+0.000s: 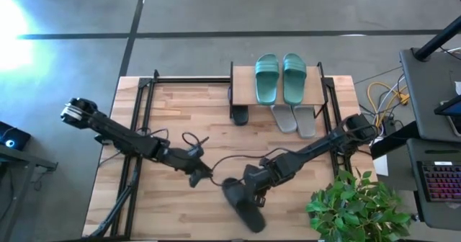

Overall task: Pick and place slides into the shelf
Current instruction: Put the black slipper under the shelf

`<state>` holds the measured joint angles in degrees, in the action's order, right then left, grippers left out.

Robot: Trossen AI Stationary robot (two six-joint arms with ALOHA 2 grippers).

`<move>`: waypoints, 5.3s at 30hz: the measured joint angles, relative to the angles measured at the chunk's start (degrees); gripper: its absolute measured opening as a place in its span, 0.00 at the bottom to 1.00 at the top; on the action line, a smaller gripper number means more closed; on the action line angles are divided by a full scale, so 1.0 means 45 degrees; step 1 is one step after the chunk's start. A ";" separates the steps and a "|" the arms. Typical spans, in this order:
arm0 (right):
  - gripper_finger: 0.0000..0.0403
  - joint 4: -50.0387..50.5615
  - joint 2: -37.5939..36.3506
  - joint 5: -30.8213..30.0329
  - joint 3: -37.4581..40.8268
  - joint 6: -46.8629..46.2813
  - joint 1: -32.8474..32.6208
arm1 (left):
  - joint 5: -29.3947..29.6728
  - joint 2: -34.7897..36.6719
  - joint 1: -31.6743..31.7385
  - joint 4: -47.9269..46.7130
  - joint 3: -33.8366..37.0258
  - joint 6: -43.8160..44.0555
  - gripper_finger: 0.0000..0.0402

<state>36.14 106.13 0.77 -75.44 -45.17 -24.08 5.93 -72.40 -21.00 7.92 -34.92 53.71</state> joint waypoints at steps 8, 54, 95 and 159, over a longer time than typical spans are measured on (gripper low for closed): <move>0.21 0.0719 -0.0277 -0.0121 0.0010 -0.0397 -0.0650 | -0.0373 0.0292 -0.0110 -0.1073 0.0005 0.0628 0.33; 0.32 -0.4510 0.2263 -0.5231 -0.0295 0.9663 -0.1422 | 0.0428 -0.6614 -0.4273 0.0792 -0.3206 0.2663 0.33; 0.03 0.3106 0.1462 -1.1114 0.0362 0.4941 0.6307 | 0.2759 -0.0410 -0.1489 -0.3694 0.0008 0.0620 0.33; 0.02 0.4404 0.1384 -0.4331 -0.0124 -0.1568 0.6006 | 0.2925 0.0297 -0.1489 -0.3550 0.0534 -0.0348 0.33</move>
<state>55.95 112.36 -18.72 -76.00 -52.23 2.95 19.09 -71.07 -27.70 -8.05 -32.51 52.14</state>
